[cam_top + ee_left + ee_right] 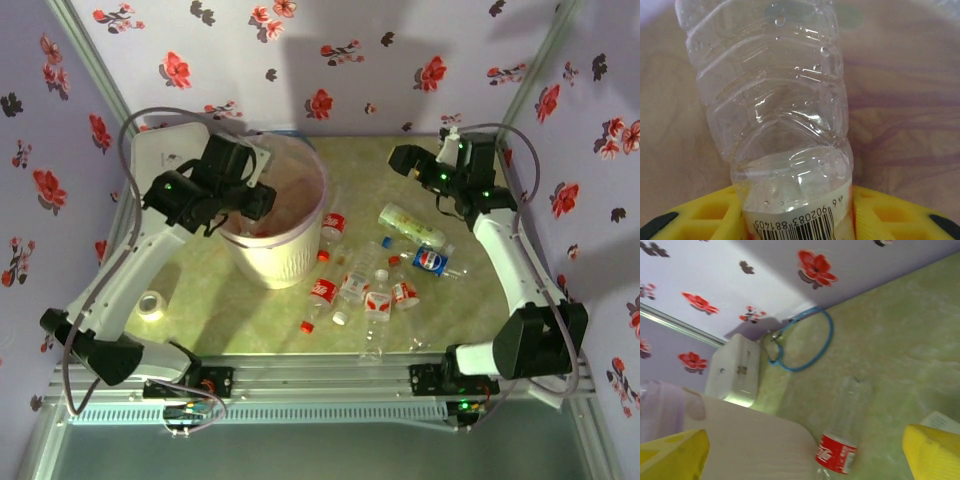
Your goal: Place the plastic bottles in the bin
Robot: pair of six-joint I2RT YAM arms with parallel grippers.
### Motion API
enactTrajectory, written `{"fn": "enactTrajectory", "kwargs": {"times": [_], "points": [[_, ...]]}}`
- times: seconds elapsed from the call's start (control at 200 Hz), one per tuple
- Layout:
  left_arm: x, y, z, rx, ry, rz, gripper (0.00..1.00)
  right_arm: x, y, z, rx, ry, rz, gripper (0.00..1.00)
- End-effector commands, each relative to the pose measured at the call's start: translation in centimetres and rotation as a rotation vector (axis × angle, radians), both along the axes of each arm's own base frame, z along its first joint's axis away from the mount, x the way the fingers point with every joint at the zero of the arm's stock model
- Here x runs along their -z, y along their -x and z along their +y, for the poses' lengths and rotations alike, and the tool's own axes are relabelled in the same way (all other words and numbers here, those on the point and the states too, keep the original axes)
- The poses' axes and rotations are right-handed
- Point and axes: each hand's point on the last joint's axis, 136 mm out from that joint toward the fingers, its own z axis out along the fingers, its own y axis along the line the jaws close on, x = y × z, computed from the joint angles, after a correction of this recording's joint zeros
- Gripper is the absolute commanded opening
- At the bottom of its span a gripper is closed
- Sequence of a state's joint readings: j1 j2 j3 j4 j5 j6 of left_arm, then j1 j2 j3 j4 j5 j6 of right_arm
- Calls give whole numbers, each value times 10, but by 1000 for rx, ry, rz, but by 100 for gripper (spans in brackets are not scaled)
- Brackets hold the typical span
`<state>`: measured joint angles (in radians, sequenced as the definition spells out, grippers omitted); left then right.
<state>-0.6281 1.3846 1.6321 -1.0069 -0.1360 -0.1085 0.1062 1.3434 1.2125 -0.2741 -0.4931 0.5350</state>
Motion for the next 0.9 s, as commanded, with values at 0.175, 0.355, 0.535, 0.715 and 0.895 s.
{"fn": "enactTrajectory", "kwargs": {"times": [0.175,0.355,0.535,0.715,0.895], "points": [[55,2,-1,35,-68,96,0,12,6,-22,84,112,13,99],[95,-13,-12,33,-68,128,0,16,9,-35,156,130,12,99],[135,-32,-9,-33,-81,153,0,27,16,-53,234,170,38,99],[169,-48,-4,-136,-78,165,0,44,19,-56,250,169,120,99],[195,-56,-4,-191,-80,171,0,61,20,-58,258,177,182,99]]}}
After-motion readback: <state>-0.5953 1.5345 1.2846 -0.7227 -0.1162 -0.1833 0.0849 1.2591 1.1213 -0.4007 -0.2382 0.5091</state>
